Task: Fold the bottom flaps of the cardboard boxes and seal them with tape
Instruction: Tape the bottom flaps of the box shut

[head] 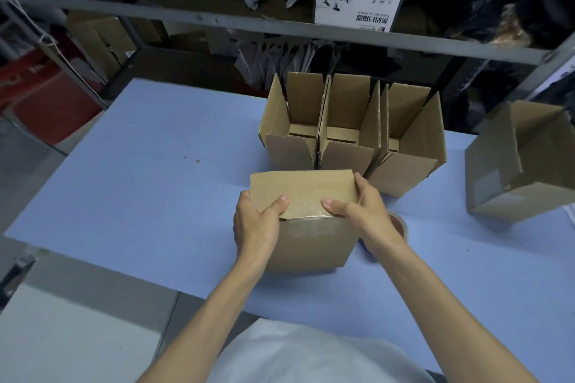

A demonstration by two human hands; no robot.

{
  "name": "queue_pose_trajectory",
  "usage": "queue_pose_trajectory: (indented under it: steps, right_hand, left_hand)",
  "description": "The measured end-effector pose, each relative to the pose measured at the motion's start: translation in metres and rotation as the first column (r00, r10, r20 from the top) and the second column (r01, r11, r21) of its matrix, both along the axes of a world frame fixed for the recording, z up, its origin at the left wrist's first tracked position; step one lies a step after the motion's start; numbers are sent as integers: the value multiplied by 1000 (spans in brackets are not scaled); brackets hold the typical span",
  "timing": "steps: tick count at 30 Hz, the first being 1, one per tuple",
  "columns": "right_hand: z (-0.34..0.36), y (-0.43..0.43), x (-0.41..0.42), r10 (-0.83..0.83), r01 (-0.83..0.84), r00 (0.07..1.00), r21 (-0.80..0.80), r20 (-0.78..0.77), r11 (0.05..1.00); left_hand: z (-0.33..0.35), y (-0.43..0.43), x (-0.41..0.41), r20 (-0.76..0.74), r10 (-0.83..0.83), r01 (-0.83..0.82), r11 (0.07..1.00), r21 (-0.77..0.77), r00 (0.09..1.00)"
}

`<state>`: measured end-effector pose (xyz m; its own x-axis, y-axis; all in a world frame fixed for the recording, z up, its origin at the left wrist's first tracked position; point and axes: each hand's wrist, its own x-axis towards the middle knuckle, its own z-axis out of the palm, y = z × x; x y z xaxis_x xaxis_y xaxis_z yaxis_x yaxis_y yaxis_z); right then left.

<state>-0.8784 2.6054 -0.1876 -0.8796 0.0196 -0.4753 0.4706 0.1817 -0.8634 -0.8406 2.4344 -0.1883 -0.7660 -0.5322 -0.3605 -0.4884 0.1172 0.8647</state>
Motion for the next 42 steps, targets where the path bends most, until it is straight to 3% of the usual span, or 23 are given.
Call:
queue_pose_trajectory:
  steps: [3, 6, 7, 9, 11, 13, 16, 19, 21, 23, 26, 30, 35, 39, 42]
  right_hand:
    - [-6, 2, 3, -94, 96, 995, -89, 28, 991]
    - [-7, 2, 3, -169, 174, 985, -124, 47, 977]
    - [-6, -1, 6, -159, 159, 987, -87, 2, 983]
    - [-3, -8, 16, -10, 67, 951, 174, -309, 982]
    - [-1, -15, 24, 292, 22, 717, 439, -633, 898]
    - [-6, -21, 23, 471, 1, 506, 547, -722, 837]
    - [-12, -27, 18, 499, 29, 449, 570, -741, 821]
    - [-15, -26, 10, 474, 12, 461, 540, -750, 842]
    - [-16, -24, 6, 480, 23, 441, 544, -758, 839]
    - [-15, -25, -1, 515, 50, 405, 580, -756, 813]
    - [-18, -27, -10, 558, 45, 370, 615, -743, 788]
    - [-27, -17, -11, 527, 38, 400, 588, -750, 808]
    - [-33, -8, -6, 666, -62, 359, 695, -654, 716]
    - [-26, -26, -4, 507, 118, 471, 621, -722, 775]
    - [-29, -36, -6, 496, 212, 486, 647, -720, 732]
  left_hand:
    - [4, -6, -7, 21, -18, 19, 999, -37, 1000]
    - [3, -10, -10, 71, -28, 25, 999, 41, 997]
    - [2, -12, -10, 74, -26, 22, 998, 59, 997]
    - [-1, -15, -14, 74, -30, 24, 996, 88, 997]
    - [-1, -15, -20, 81, -74, 69, 996, 62, 994]
    - [-1, -13, -23, 15, -128, 129, 983, -130, 992]
    - [3, -11, -19, -178, -429, 269, 785, -558, 886]
    - [2, -17, -19, -181, -658, 418, 641, -644, 731]
    - [0, -21, -23, -208, -702, 386, 586, -712, 681]
    - [-6, -20, -28, -216, -750, 255, 457, -852, 624]
    - [-16, -22, -29, -241, -756, 78, 359, -930, 608]
    - [-18, -23, -40, -238, -735, 121, 399, -909, 635]
    - [-27, -43, -28, -138, -780, 354, 425, -833, 610]
    - [-21, -34, -23, -197, -744, 403, 542, -737, 639]
    - [-18, -31, -26, -207, -699, 407, 602, -687, 685]
